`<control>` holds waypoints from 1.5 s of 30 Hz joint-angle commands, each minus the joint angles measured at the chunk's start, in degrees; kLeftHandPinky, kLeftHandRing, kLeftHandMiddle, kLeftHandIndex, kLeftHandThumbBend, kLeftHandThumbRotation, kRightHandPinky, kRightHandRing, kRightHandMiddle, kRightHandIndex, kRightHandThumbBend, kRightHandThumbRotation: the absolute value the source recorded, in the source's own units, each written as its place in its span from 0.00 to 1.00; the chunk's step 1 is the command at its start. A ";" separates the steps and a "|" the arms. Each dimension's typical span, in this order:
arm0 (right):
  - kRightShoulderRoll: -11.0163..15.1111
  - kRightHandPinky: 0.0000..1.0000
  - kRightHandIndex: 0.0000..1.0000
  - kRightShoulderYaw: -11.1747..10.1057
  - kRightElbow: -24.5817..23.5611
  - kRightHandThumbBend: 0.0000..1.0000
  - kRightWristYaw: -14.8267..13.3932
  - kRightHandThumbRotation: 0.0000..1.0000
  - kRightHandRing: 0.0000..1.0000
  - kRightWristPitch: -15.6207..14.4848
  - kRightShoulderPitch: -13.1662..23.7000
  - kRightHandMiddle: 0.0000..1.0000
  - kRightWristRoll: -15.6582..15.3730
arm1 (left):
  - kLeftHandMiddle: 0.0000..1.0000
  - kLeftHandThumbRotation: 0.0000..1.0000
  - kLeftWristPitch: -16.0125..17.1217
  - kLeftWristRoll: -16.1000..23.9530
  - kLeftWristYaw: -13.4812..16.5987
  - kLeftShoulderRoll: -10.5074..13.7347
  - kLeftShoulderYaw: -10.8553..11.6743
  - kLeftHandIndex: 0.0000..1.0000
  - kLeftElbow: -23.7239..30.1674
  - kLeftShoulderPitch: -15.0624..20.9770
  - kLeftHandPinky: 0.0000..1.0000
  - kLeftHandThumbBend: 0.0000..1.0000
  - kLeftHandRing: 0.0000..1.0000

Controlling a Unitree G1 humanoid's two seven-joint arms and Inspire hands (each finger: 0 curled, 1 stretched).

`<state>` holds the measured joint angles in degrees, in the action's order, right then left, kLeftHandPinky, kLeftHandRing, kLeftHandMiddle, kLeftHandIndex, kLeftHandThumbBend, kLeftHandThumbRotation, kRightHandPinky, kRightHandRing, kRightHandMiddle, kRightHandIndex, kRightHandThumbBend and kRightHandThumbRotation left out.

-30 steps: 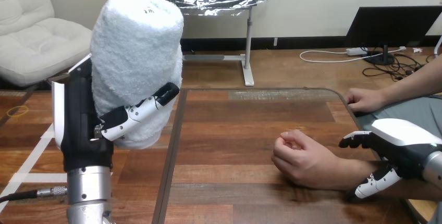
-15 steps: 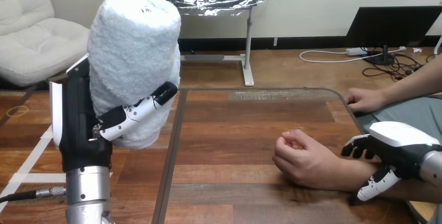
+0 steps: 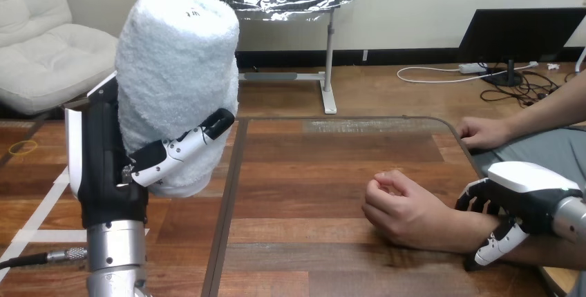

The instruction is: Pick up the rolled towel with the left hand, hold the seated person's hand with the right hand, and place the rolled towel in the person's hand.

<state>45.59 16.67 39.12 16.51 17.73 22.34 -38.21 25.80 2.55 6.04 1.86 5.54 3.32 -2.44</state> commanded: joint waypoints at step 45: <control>-5.71 0.30 0.53 4.26 8.23 0.87 -10.24 0.01 0.39 0.22 2.29 0.49 -0.54 | 0.31 0.00 1.77 -0.62 1.16 -0.38 0.57 0.37 1.92 4.86 0.19 0.56 0.25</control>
<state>42.75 19.13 44.74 6.86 18.75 24.92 -38.12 25.80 2.22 6.90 1.59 5.69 3.33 -2.24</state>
